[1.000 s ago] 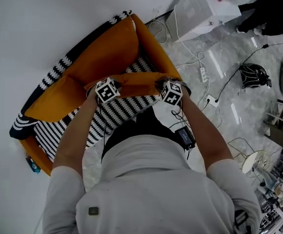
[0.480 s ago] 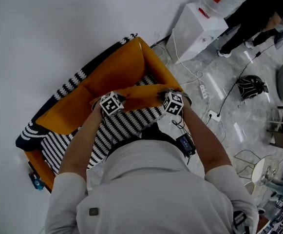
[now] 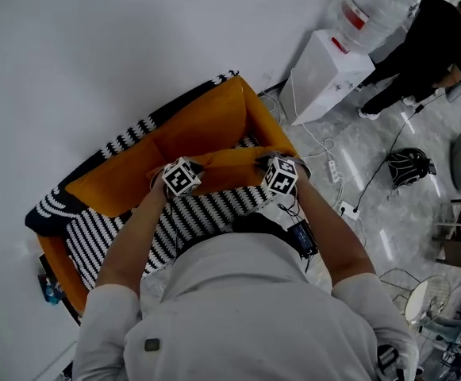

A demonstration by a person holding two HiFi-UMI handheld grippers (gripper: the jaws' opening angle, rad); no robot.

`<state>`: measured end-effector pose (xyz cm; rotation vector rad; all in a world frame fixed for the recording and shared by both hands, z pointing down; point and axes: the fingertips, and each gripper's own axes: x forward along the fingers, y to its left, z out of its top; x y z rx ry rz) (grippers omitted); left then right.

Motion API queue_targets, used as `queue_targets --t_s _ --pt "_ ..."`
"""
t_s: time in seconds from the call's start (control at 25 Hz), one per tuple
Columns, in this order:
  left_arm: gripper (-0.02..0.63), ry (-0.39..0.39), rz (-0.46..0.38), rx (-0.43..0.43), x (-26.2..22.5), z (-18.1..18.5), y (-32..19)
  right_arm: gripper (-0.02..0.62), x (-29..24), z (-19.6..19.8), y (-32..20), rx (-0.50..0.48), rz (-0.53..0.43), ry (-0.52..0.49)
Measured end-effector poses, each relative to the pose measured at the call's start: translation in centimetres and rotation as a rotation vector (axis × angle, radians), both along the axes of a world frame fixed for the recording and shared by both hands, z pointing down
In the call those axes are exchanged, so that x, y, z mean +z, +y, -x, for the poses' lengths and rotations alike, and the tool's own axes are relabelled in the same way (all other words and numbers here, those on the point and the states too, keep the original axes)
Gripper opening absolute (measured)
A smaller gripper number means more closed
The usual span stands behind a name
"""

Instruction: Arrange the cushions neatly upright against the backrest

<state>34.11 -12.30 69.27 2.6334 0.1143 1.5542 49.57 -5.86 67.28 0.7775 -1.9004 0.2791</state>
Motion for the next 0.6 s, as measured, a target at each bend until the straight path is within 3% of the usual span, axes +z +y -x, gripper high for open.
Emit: queue_targets --t_s 0.6 --pt "0.038 -0.029 -0.039 -0.351 0.0 5.9 3.6 0.049 0.0 4.6 -1.5 -0.365 0.017 -0.078"
